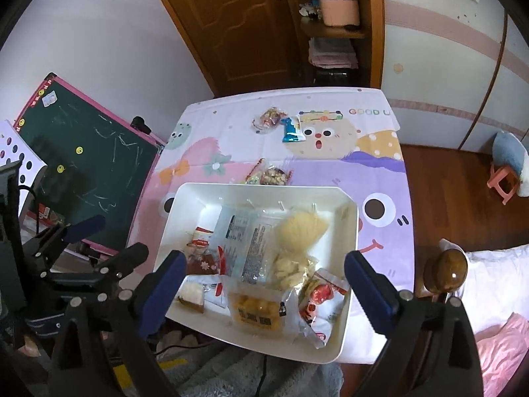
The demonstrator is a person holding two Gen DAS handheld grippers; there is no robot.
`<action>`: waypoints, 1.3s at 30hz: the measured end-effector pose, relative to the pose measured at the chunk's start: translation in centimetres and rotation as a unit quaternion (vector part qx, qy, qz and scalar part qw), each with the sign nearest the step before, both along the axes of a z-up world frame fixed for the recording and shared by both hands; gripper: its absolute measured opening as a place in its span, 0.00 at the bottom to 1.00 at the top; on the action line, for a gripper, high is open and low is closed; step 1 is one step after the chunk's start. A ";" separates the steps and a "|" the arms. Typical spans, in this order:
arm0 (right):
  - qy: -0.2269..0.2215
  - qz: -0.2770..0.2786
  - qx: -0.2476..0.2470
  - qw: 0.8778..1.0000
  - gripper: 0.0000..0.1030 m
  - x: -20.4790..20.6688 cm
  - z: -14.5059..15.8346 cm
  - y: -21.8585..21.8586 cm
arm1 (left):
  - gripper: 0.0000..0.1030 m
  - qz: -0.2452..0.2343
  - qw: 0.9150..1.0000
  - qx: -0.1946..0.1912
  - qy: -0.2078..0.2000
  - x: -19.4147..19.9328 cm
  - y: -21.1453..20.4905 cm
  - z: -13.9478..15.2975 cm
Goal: Organize snacks
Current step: 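Carry the wafer bar into the tray with the left tool while the right tool drops the pastry bag, then open both tools and move them back toward the remaining snacks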
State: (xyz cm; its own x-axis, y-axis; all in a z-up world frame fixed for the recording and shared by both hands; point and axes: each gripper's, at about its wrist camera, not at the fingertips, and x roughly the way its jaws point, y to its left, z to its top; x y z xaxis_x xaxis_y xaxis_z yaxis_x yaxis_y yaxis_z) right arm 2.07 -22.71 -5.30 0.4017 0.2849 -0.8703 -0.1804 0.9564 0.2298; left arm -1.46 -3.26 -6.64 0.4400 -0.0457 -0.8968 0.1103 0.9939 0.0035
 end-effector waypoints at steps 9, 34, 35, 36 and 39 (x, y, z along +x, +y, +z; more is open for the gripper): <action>-0.002 0.009 0.002 1.000 0.94 -0.6 0.1 0.5 | 0.84 0.007 1.000 -0.001 0.002 0.0 0.4 0.1; -0.016 -0.003 0.030 0.999 0.94 2.6 0.1 0.6 | 0.84 0.006 1.000 0.011 0.005 3.1 2.0 -0.9; -0.013 -0.003 0.029 0.999 0.94 2.9 0.1 0.6 | 0.84 0.006 1.000 0.012 0.003 3.5 2.2 -0.8; -0.010 -0.001 0.024 1.000 0.94 3.5 0.1 0.7 | 0.84 0.006 1.000 0.014 0.000 4.0 2.4 -0.6; -0.002 0.005 0.005 1.000 0.94 5.1 0.2 1.1 | 0.84 0.004 1.000 0.019 -0.009 5.9 3.1 -0.1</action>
State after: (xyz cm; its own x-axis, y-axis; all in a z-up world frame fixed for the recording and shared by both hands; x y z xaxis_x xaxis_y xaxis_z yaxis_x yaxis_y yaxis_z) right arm 7.22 -21.59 -5.13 0.4028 0.2975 -0.8656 -0.1900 0.9523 0.2389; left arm 4.41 -0.16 -6.73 0.4571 -0.0080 -0.8894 0.1009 0.9940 0.0430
